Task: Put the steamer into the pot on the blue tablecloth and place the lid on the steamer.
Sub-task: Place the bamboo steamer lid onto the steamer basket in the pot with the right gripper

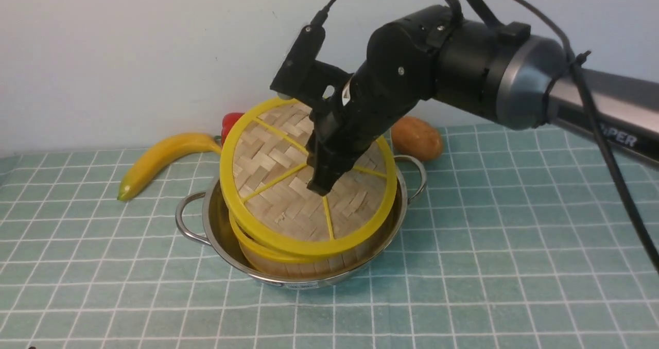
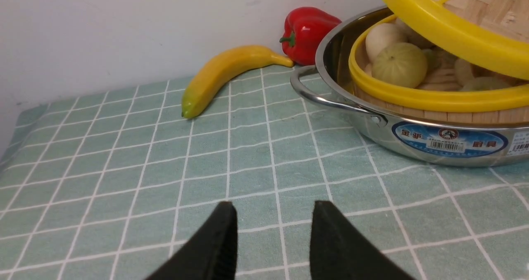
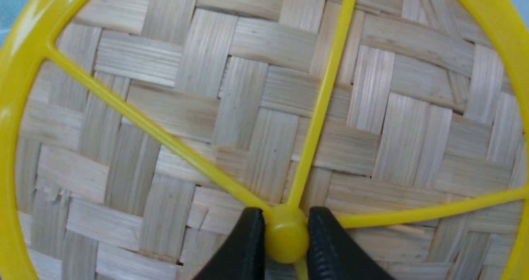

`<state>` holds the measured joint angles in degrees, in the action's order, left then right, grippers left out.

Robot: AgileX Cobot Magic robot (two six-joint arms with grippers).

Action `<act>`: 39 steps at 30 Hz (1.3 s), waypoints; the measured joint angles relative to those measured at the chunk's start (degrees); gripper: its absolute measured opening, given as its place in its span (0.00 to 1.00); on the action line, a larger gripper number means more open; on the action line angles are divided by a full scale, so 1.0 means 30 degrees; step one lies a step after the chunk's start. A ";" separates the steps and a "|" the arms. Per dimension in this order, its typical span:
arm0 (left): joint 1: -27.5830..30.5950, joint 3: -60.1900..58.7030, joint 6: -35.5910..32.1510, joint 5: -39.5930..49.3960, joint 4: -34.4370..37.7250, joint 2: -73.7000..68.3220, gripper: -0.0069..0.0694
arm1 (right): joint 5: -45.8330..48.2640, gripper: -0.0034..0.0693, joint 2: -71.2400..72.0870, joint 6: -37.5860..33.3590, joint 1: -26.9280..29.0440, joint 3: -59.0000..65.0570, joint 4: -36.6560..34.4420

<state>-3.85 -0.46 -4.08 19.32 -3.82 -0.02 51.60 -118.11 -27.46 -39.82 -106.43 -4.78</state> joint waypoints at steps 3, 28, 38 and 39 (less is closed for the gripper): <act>0.0000 0.0000 0.0000 0.0000 0.0000 0.0000 0.41 | 0.0000 0.25 0.0000 0.0000 -0.0220 0.0000 0.0077; 0.0000 0.0000 0.0000 0.0000 0.0000 0.0000 0.41 | -0.0678 0.25 -0.0020 -0.0015 -0.0244 -0.0182 0.0661; 0.0000 0.0000 0.0000 0.0015 0.0000 0.0000 0.41 | -0.0940 0.25 -0.0483 -0.0015 -0.0244 -0.0189 0.0644; 0.0000 0.0000 0.0000 0.0015 0.0000 0.0000 0.41 | -0.1086 0.25 -0.0606 -0.0015 -0.0244 -0.0204 0.0644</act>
<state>-3.85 -0.46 -4.08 19.37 -3.82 -0.02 48.34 -119.93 -27.51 -40.55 -107.04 -2.85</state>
